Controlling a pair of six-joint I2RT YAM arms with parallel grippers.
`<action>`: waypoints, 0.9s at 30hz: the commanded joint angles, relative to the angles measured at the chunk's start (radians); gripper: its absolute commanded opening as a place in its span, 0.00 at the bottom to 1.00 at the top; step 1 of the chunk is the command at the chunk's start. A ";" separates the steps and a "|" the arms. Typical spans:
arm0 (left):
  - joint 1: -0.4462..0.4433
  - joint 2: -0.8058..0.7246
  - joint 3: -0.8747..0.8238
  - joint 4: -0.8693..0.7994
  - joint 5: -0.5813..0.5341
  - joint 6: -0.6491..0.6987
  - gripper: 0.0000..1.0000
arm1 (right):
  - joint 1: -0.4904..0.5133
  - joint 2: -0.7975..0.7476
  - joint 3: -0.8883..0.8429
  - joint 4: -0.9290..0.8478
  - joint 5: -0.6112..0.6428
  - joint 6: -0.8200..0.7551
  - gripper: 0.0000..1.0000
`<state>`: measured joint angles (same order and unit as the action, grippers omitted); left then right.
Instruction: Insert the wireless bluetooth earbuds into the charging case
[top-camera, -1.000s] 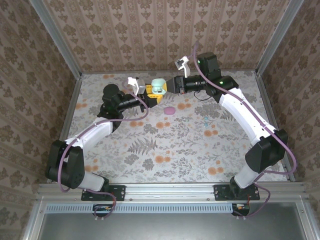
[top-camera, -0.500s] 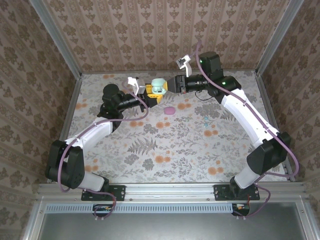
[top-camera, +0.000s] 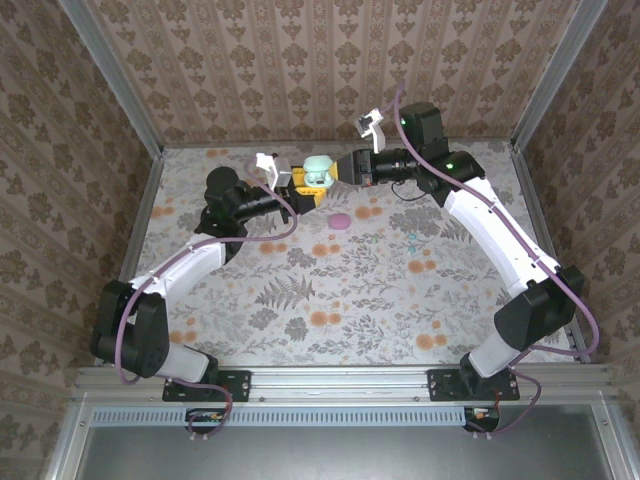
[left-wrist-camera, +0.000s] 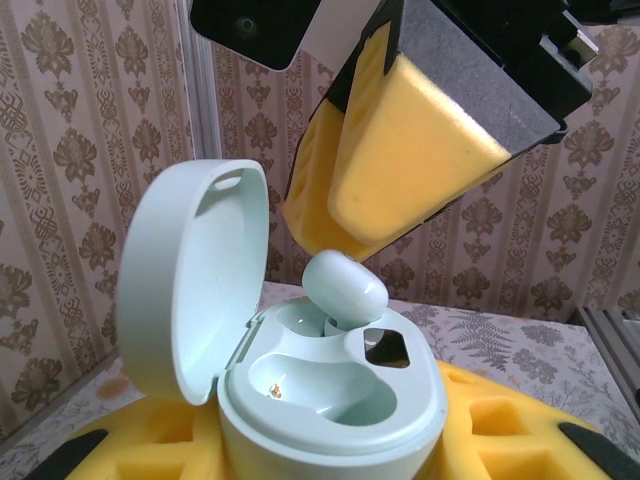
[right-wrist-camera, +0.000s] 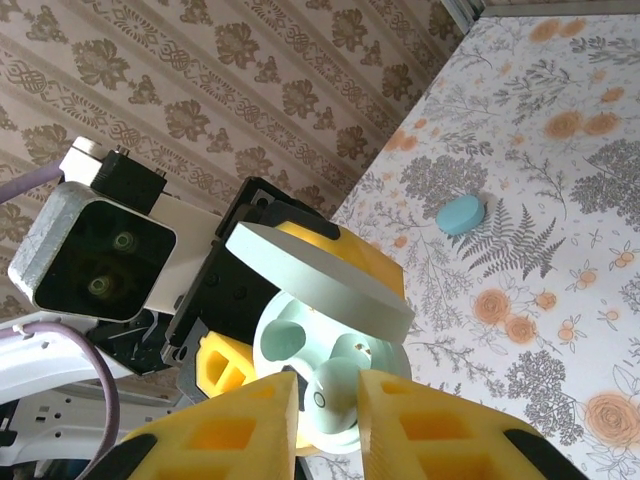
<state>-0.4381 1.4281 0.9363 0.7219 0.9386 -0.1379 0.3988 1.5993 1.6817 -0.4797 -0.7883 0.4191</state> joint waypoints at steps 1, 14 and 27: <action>-0.007 0.009 0.031 0.014 0.011 0.015 0.23 | 0.006 0.002 0.037 -0.016 -0.007 0.004 0.24; -0.010 0.017 0.040 0.007 0.012 0.019 0.23 | 0.016 0.034 0.057 -0.020 -0.027 -0.003 0.24; -0.008 -0.004 0.011 -0.015 -0.024 0.047 0.23 | -0.103 -0.151 -0.083 -0.037 0.167 -0.050 0.30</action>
<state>-0.4446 1.4399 0.9405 0.7059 0.9268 -0.1188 0.3557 1.5330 1.6508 -0.5060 -0.7322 0.3885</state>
